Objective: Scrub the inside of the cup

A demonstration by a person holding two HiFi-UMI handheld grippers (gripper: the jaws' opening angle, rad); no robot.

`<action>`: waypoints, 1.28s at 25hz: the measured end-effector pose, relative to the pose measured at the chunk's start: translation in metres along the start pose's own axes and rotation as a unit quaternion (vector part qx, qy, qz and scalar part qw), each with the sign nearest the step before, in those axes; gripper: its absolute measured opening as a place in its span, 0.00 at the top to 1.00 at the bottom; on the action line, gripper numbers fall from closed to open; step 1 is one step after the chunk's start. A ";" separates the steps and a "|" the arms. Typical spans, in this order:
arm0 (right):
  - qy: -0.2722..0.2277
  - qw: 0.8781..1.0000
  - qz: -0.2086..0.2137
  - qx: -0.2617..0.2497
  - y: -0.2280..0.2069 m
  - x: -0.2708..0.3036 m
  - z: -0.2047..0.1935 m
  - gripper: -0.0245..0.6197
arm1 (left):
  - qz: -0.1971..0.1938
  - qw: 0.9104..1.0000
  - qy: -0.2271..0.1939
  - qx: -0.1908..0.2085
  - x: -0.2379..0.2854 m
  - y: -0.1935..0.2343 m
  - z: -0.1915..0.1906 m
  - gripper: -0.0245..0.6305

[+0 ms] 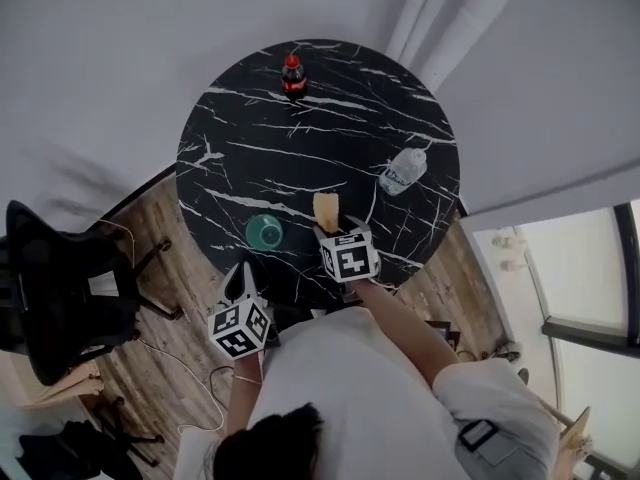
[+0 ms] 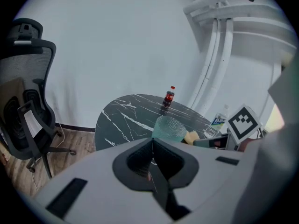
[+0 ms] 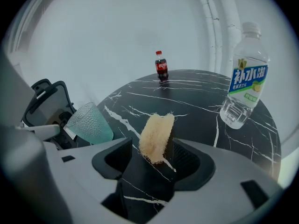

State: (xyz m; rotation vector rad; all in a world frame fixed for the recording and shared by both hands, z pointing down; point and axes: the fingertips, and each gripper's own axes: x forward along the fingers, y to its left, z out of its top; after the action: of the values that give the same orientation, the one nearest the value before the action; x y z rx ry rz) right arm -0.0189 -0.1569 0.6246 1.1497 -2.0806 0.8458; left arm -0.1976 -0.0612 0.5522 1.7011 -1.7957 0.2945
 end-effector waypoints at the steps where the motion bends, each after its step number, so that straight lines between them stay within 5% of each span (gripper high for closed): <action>1: 0.006 1.000 -0.002 -0.003 0.000 0.002 -0.002 0.59 | 0.001 1.000 0.005 0.003 0.002 0.001 -0.001 0.95; 15: 0.041 0.996 -0.053 -0.064 -0.002 0.022 -0.016 0.59 | -0.008 0.999 0.029 0.031 0.012 0.005 -0.009 0.95; 32: 0.022 0.990 -0.097 -0.101 -0.010 0.023 0.002 0.59 | -0.020 0.998 0.040 0.037 0.021 0.009 -0.008 0.95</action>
State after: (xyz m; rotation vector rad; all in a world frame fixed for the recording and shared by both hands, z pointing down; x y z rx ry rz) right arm -0.0200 -0.1737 0.6429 1.1878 -1.9314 0.5505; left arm -0.2033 -0.0728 0.5726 1.7492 -1.7095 0.4102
